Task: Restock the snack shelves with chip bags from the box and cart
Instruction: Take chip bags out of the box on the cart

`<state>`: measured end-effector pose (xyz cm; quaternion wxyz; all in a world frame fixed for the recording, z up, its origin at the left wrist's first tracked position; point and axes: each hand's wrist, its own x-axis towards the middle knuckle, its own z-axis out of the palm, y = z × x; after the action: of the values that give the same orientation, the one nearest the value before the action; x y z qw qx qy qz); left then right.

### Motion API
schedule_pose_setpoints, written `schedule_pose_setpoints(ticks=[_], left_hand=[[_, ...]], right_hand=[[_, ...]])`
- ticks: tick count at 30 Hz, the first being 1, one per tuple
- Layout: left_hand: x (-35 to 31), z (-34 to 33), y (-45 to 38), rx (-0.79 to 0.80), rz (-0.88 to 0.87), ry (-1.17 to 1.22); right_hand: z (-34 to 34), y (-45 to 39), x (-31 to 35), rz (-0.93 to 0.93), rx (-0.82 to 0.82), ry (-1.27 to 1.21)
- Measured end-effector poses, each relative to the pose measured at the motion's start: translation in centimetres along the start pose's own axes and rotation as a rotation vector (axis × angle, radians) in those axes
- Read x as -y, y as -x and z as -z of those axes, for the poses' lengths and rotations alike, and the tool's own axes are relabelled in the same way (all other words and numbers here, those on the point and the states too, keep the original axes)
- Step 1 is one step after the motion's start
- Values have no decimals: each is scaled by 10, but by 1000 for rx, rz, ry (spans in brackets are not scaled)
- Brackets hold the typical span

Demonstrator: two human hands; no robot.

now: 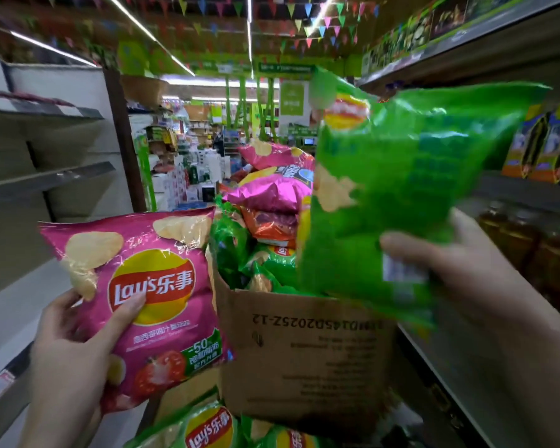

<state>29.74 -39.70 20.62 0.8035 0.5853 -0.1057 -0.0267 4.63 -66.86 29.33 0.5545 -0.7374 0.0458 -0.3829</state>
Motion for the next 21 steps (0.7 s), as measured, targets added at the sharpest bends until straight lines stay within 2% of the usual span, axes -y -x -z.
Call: schedule_pose_setpoints(ticks=[3,4,6,8,9,11,13,15,18,21], left_hand=[[-8,-2,4,32,7,8],[-9,-3,5,43,11,13],[-12,-8,9,56,30,3],[-12,-12,12,75,35,-13],[-12,-15,14,91,40,-22],[-11,-20,17,126,57,-42],[-9,-27,19,145,52,-53],[-6,-35,20,160,43,-69],[-1,-42,19,185,41,-73],[1,-45,19,179,52,-62]], right_hand=[[-41,-65,0,11,105,-87],[-49,-82,-5,-54,118,-144],[-53,-106,-29,-176,114,-102],[-59,-112,-51,-222,137,82],[-60,-109,-58,-224,137,252],[-61,-102,-67,-181,39,549],[-61,-94,-71,-46,-123,728],[-64,-86,-73,20,-169,852],[-66,-80,-89,-57,-132,871],[-65,-74,-88,-106,-65,739]])
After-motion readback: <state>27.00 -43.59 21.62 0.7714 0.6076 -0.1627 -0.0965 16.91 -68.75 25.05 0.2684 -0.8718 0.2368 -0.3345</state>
